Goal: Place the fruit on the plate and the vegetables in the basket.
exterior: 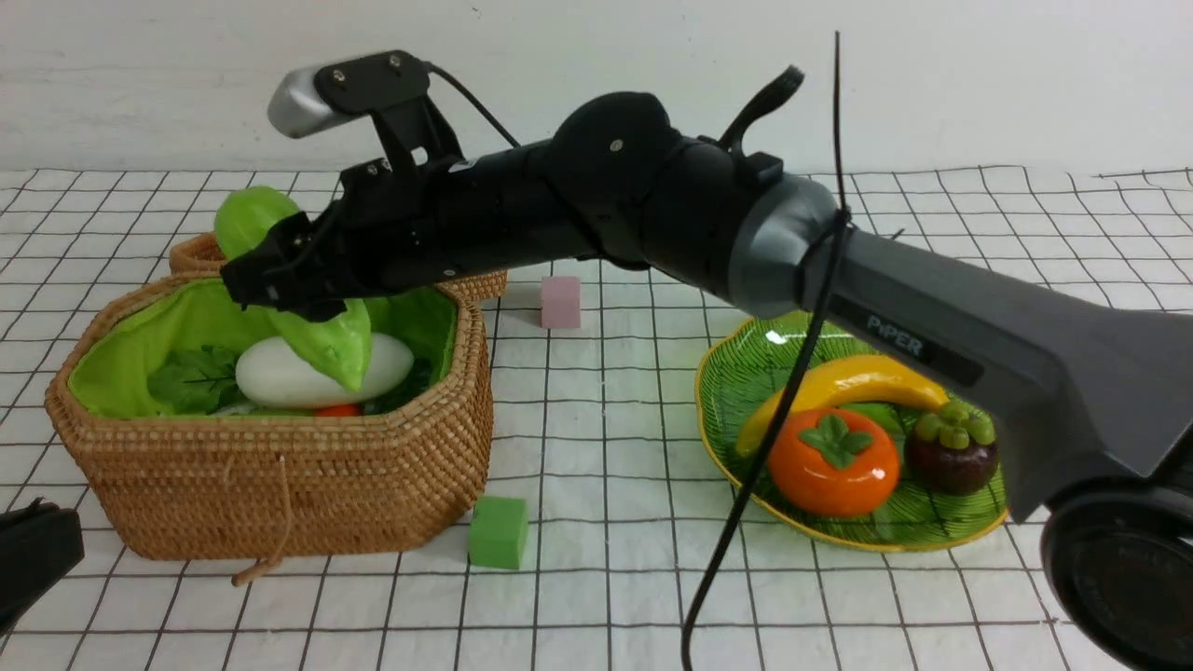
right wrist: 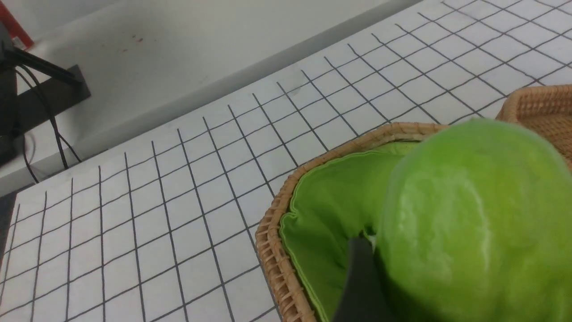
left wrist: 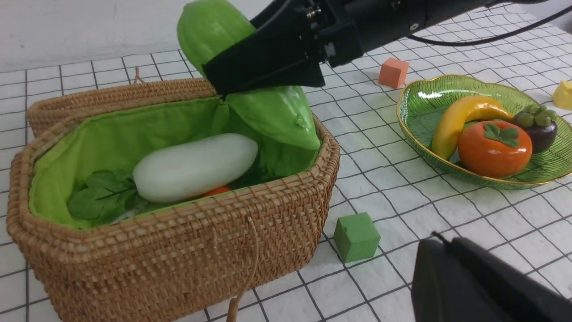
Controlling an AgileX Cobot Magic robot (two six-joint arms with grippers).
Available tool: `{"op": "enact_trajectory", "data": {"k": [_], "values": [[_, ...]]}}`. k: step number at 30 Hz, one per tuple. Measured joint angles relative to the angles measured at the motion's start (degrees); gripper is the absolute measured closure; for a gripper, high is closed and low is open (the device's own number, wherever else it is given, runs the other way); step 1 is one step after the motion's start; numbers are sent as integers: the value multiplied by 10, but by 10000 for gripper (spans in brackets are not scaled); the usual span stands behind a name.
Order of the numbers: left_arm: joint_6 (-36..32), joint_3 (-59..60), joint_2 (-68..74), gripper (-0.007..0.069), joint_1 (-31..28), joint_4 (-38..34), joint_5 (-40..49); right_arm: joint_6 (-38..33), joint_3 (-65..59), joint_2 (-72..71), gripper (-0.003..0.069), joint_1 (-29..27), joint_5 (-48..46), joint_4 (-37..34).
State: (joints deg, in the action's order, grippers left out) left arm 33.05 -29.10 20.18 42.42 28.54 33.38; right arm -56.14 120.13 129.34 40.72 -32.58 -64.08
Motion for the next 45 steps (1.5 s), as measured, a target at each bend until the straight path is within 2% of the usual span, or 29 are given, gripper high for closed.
{"op": "enact_trajectory", "data": {"k": [16,23,27,31,32,33,34,35,36,39,40,43,45], "values": [[0,0,0,613,0,0,0,-73,1,33,193,9,81,-32],[0,0,0,607,0,0,0,-76,1,30,32,9,79,-24],[0,0,0,604,0,0,0,-31,1,1,38,2,32,31],[0,0,0,603,0,0,-4,144,1,-71,169,-30,-108,151],[0,0,0,603,0,0,-12,215,1,-102,246,-45,-169,206],[0,0,0,603,0,0,-13,224,1,-102,259,-48,-178,215],[0,0,0,603,0,0,-23,291,1,-138,365,-64,-248,274],[0,0,0,603,0,0,-26,298,2,-147,379,-66,-256,291],[0,0,0,603,0,0,-36,343,2,-171,475,-78,-307,340],[0,0,-2,603,0,-7,-54,416,2,-222,645,-93,-378,443],[0,0,-2,603,0,-10,-56,420,2,-224,650,-94,-380,454],[1,15,-44,622,0,-21,-64,481,-17,-286,661,-96,-391,546],[1,23,-63,635,0,-24,-69,494,-34,-309,657,-96,-391,567]]}}
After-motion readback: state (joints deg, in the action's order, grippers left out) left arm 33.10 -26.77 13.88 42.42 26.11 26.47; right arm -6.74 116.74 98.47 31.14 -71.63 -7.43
